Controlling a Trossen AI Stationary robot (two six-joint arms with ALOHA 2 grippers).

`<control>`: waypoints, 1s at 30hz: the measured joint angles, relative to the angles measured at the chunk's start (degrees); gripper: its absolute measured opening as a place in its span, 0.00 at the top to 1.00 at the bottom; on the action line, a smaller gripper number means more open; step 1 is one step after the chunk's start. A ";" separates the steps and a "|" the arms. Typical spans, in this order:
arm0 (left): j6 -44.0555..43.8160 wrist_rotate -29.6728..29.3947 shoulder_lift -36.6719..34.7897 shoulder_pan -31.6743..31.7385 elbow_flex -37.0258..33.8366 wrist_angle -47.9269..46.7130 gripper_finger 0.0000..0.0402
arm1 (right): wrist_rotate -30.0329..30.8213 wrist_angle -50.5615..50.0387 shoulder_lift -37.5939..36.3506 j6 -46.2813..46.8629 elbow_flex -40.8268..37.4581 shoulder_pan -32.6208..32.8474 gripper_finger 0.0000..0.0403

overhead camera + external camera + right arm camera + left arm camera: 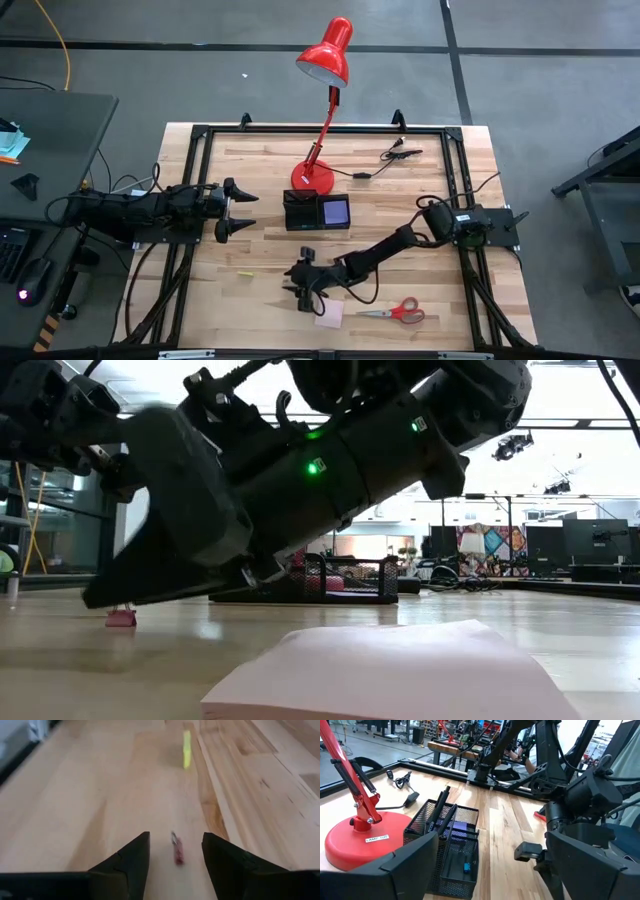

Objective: Pick and place office supplies into organizer
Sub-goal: Put the pink binder clip into the black desk organizer

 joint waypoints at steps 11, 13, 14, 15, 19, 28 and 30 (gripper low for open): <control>0.01 0.01 -0.01 0.01 0.00 -0.01 0.11 | 1.35 -1.83 0.02 0.79 -0.02 0.00 0.75; 0.01 0.00 0.02 0.02 0.00 0.00 0.11 | 1.35 -1.68 0.02 0.78 -0.02 0.00 0.78; -0.01 0.01 0.02 0.02 0.00 0.00 0.11 | 1.35 -1.67 0.02 0.80 -0.02 0.00 0.79; -0.01 -0.02 0.02 0.02 0.00 0.00 0.11 | 1.33 -1.67 0.02 0.80 -0.02 -0.01 0.80; 0.00 0.00 0.01 0.01 0.00 0.00 0.11 | 1.26 -1.63 0.01 1.34 -0.02 0.00 0.85; 0.01 -0.02 0.01 0.02 0.00 0.00 0.11 | -0.10 -0.57 0.01 2.10 -0.04 0.00 0.98; -0.01 -0.01 0.01 0.02 0.00 0.00 0.11 | -0.19 0.23 0.02 2.30 -0.05 -0.01 0.96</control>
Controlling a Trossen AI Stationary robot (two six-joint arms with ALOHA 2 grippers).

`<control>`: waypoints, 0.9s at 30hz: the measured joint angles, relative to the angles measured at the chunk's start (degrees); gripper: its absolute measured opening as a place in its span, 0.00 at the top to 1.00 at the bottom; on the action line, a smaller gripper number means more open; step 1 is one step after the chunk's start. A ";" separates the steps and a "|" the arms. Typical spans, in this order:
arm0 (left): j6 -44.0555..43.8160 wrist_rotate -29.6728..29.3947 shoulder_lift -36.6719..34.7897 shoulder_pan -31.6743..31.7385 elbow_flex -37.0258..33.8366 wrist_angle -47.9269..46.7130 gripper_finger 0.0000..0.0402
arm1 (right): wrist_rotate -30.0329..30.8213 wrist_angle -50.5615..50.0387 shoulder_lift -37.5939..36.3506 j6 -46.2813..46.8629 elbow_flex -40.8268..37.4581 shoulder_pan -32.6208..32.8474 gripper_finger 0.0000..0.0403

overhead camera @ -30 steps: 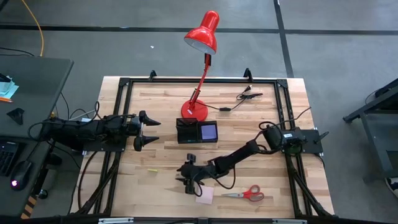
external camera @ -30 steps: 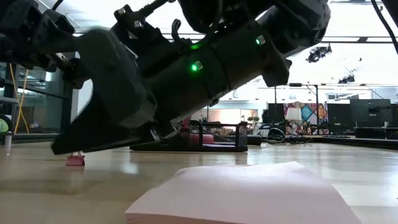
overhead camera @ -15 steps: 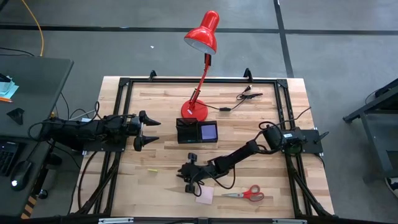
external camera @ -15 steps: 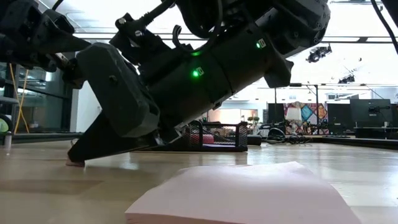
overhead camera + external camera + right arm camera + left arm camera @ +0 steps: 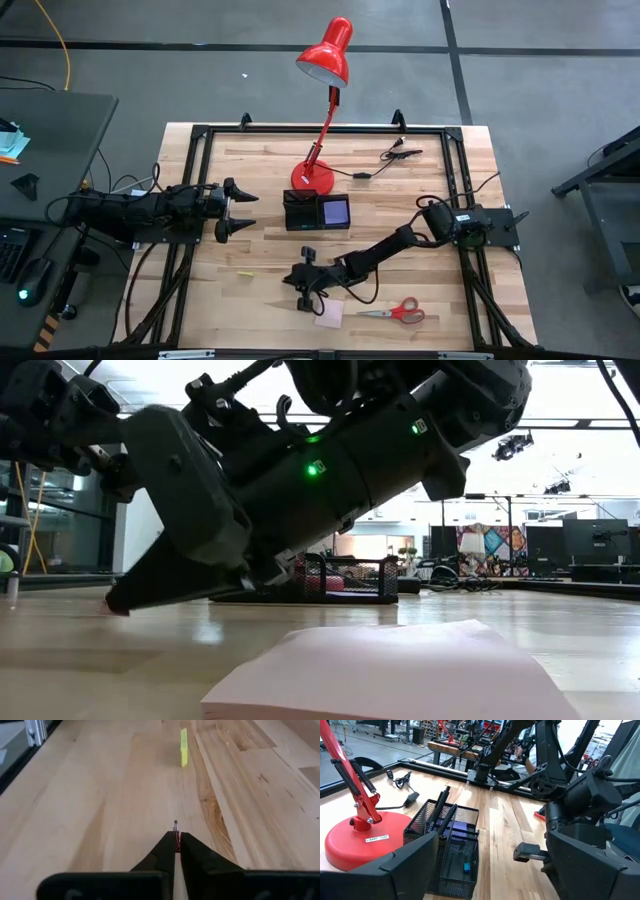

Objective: Pick and place office supplies into organizer
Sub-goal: Put the pink binder clip into the black desk organizer

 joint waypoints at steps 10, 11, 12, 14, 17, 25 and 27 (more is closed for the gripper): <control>0.00 0.01 0.01 0.00 0.00 0.00 0.11 | 1.37 4.18 -0.01 -0.14 -0.01 -0.30 0.98; 0.01 0.01 0.00 -0.02 -0.01 0.00 0.11 | 2.03 4.50 0.00 -0.16 -0.01 -0.43 0.98; 0.01 0.01 -0.01 -0.01 0.00 -0.02 0.11 | 2.73 4.58 0.00 -0.18 -0.01 -0.56 0.98; 0.01 0.00 -0.01 -0.01 0.00 -0.01 0.11 | 4.77 4.46 -0.02 -0.14 -0.01 -0.94 0.98; -0.01 0.01 0.01 -0.01 0.00 0.00 0.11 | 9.43 4.27 -0.04 1.11 -0.01 -1.43 0.99; 0.00 0.00 -0.01 -0.02 0.00 0.00 0.11 | 21.86 3.96 -0.15 4.65 -0.01 -2.70 0.98; 0.01 0.01 -0.01 -0.02 0.00 0.00 0.11 | 27.78 3.97 -0.15 5.51 -0.01 -2.70 0.99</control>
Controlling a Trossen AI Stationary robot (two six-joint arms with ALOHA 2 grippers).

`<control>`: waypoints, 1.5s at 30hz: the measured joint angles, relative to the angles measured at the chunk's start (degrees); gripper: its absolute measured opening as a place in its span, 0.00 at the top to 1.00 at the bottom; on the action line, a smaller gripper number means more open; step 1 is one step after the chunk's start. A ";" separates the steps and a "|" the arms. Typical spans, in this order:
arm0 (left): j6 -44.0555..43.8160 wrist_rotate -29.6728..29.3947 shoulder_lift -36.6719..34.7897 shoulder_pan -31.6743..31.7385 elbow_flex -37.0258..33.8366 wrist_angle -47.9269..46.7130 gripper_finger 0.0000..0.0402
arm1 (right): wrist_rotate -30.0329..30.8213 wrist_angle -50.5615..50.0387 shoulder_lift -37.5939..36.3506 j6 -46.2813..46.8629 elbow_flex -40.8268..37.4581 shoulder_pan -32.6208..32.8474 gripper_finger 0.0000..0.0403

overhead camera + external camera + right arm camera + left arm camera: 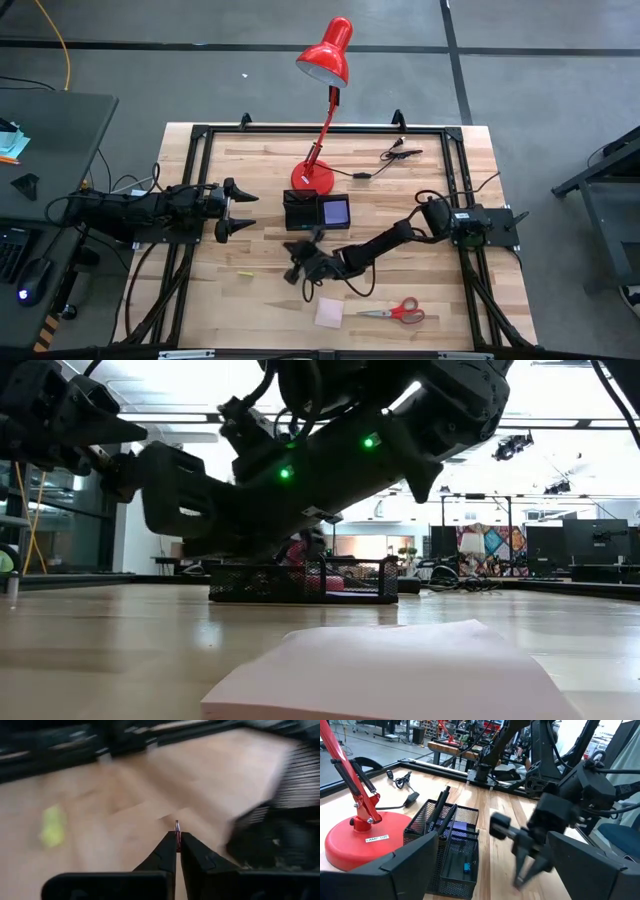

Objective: Pick and place office supplies into organizer
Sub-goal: Put the pink binder clip into the black desk organizer, then put the green eraser into the black desk organizer

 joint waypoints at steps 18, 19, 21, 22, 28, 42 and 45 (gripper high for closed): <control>0.00 0.00 0.02 0.00 0.00 0.00 0.11 | 15.65 -2.14 -0.07 0.85 0.00 -2.44 0.99; 0.00 0.00 0.01 0.02 0.00 0.00 0.11 | 15.40 -2.46 -0.07 0.92 0.00 -2.70 0.99; -0.01 0.00 0.00 0.01 -0.01 0.00 0.11 | 14.37 -3.57 -0.09 0.97 0.00 -3.09 0.98; -0.01 0.00 0.00 0.02 0.00 0.00 0.11 | 14.15 -4.06 -0.09 0.93 0.00 -3.24 0.97; -0.01 -0.01 0.00 0.02 -0.01 0.00 0.11 | 15.68 -6.21 -0.09 1.72 0.00 -3.50 0.83; -0.02 -0.01 0.02 0.01 0.00 0.00 0.11 | 11.41 5.42 -0.09 -14.25 0.05 1.09 0.59; 0.00 0.00 0.00 0.01 0.00 0.00 0.11 | 3.62 10.10 -0.09 -17.35 0.07 2.29 0.58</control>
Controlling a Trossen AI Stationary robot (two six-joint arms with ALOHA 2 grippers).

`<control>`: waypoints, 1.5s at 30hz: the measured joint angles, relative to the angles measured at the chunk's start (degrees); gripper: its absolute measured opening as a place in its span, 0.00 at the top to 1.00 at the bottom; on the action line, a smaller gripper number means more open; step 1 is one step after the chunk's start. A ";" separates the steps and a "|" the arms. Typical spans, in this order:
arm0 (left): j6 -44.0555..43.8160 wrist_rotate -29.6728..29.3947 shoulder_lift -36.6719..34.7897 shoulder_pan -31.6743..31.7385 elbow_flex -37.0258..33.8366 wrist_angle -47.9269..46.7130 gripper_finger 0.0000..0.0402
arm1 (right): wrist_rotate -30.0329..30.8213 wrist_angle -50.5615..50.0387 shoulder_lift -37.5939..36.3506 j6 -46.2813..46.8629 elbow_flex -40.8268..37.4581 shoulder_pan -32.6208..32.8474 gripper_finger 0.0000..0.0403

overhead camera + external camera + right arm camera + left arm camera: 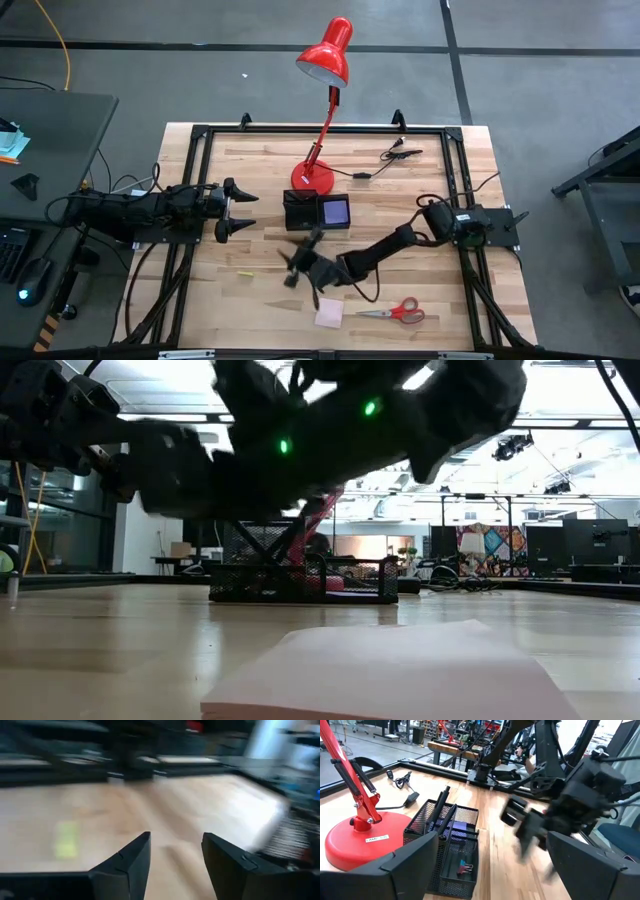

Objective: Pick and place office supplies into organizer
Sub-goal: Put the green eraser into the black desk organizer

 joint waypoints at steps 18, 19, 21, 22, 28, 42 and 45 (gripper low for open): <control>-0.01 0.00 0.02 0.00 0.00 -0.01 0.11 | -38.54 3.43 0.24 5.10 -0.77 3.00 0.63; -0.02 -0.02 0.00 0.01 0.00 0.00 0.11 | -39.46 3.37 0.23 5.28 -1.32 3.14 0.63; 0.00 0.00 0.02 0.00 0.00 0.00 0.11 | -40.71 2.47 -0.37 6.34 -2.80 4.12 0.63; 0.00 -0.02 0.01 0.00 0.00 0.00 0.11 | -40.96 1.93 -1.24 7.49 -4.00 4.58 0.63; 0.00 0.00 0.02 0.01 0.00 0.00 0.11 | -31.60 -3.61 -11.15 13.92 -14.09 7.05 0.67; -0.02 -0.02 0.00 0.00 0.00 -0.02 0.11 | -26.46 40.11 -25.75 5.14 -51.86 13.14 0.67; -0.02 -0.02 0.02 0.00 0.00 -0.02 0.11 | -24.18 49.61 -26.64 0.36 -58.08 13.76 0.67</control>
